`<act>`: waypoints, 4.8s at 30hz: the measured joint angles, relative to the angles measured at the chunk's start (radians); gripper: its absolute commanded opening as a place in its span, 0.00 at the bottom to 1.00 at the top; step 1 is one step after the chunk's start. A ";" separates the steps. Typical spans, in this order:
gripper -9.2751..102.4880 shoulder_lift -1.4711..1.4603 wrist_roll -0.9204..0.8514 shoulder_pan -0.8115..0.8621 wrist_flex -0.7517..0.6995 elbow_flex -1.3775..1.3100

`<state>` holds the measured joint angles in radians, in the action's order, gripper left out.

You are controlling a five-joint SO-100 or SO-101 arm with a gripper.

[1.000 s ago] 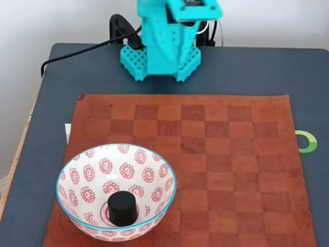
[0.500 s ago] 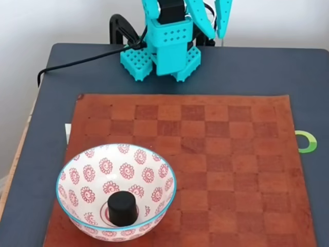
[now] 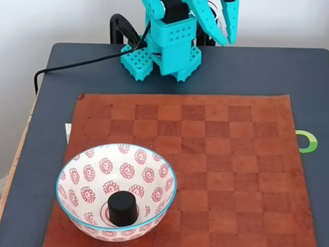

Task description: Grasp a black cylinder and put it in the bin.

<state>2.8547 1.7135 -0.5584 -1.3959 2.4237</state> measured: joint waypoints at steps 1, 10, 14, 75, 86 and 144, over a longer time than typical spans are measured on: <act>0.08 0.018 0.000 -0.002 0.020 0.031; 0.08 0.210 0.000 -0.011 0.179 0.301; 0.08 0.304 0.026 -0.009 0.192 0.396; 0.09 0.537 0.097 -0.130 0.189 0.769; 0.09 0.537 0.097 -0.127 0.189 0.769; 0.09 0.537 0.097 -0.127 0.189 0.769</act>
<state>3.3916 1.8101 -0.6857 -1.2072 3.1922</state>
